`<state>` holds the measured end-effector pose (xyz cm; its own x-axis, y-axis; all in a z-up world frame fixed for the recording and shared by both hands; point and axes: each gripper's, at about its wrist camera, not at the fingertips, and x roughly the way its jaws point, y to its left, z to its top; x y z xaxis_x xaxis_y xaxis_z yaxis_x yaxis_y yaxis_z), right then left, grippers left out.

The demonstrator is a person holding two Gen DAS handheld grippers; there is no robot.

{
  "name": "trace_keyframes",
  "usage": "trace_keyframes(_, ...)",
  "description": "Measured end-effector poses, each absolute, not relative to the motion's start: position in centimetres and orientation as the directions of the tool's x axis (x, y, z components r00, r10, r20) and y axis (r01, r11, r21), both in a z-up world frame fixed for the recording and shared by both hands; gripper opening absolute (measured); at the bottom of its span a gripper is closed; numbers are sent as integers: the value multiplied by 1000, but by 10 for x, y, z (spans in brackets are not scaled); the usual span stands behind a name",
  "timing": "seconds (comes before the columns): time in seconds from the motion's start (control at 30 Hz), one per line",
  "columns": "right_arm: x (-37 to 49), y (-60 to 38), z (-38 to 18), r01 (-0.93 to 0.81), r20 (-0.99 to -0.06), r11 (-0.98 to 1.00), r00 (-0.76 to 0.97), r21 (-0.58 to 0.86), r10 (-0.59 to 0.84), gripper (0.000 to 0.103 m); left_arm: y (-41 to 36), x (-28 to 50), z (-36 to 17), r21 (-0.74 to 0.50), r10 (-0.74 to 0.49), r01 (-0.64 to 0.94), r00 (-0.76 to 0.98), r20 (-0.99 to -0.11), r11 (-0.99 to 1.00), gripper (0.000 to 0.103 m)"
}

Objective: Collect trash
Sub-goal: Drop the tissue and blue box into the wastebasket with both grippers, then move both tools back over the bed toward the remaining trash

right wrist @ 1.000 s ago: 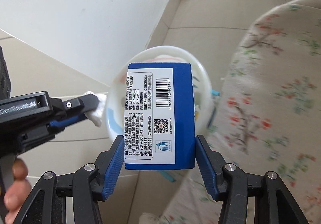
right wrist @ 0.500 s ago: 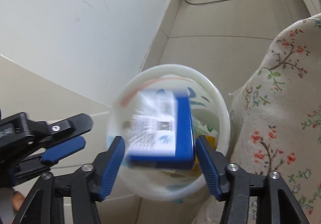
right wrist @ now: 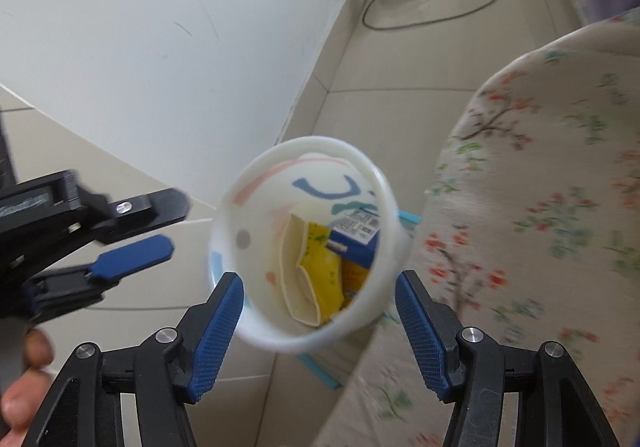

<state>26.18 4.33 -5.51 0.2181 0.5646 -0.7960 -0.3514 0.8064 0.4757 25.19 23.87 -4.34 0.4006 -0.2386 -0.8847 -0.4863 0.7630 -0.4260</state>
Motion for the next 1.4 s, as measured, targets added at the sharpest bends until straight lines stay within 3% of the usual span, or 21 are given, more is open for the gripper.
trace_keyframes(0.3,233,-59,6,-338,-813,857,311,390,492,68,154,251,-34,-346,-232,-296,359,-904,891,51)
trace_keyframes(0.5,230,-161,49,-260,-826,924,425,282,371,75,66,233,-47,-290,-255,-94,275,-927,952,51)
trace_keyframes(0.6,229,-212,44,-169,-809,937,473,304,348,76,6,215,-59,-231,-242,73,211,-947,970,52)
trace_keyframes(0.7,232,-253,23,-27,-864,966,440,258,243,76,-37,203,-72,-193,-218,159,157,-963,968,52)
trace_keyframes(0.87,233,-275,10,-5,-897,979,400,202,188,76,-68,203,-88,-187,-209,163,126,-970,969,55)
trace_keyframes(0.97,233,-281,2,-3,-914,987,377,160,149,76,-73,206,-95,-172,-190,137,126,-974,975,65)
trace_keyframes(1.13,236,-291,-18,15,-931,985,329,174,159,76,-75,214,-102,-241,-250,86,116,-961,967,66)
trace_keyframes(1.4,241,-293,-31,7,-939,982,294,188,178,76,-93,215,-117,-173,-183,95,109,-977,980,66)
